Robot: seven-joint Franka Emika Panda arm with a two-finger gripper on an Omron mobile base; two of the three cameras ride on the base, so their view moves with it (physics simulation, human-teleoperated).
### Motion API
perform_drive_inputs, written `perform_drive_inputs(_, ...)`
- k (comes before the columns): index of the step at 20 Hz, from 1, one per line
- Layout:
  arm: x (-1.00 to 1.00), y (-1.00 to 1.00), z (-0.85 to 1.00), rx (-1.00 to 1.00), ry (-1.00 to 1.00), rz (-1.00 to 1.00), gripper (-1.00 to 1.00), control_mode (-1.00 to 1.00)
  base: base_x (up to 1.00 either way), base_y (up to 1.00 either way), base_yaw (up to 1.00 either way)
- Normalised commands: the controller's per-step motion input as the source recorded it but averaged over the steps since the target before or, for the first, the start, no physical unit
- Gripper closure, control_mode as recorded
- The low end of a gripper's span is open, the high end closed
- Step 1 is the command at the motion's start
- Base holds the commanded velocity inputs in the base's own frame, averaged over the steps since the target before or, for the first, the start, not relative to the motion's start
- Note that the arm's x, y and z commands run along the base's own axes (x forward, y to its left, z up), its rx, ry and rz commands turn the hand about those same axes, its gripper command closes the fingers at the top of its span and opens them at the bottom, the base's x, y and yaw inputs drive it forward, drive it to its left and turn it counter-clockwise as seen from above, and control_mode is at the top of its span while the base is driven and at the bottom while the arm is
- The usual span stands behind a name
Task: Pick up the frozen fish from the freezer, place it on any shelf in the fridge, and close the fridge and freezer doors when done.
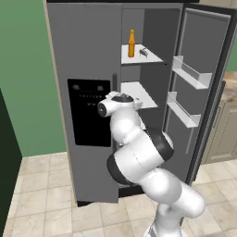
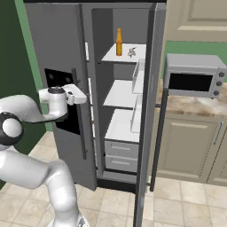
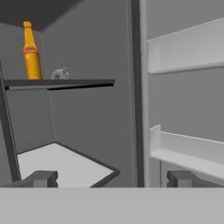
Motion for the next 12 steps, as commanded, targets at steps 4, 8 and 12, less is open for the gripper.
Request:
perform_drive_inputs(4, 0.65, -0.06, 0.00, 0.00, 0.00, 0.02, -1.00, -1.00, 0.00, 0.00, 0.00)
perform_drive_inputs(8, 0.53, -0.02, 0.00, 0.00, 0.00, 0.01, -1.00, -1.00, 0.00, 0.00, 0.00)
perform_drive_inputs(12, 0.41, 0.00, -0.01, 0.00, 0.00, 0.00, -1.00, -1.00, 0.00, 0.00, 0.00)
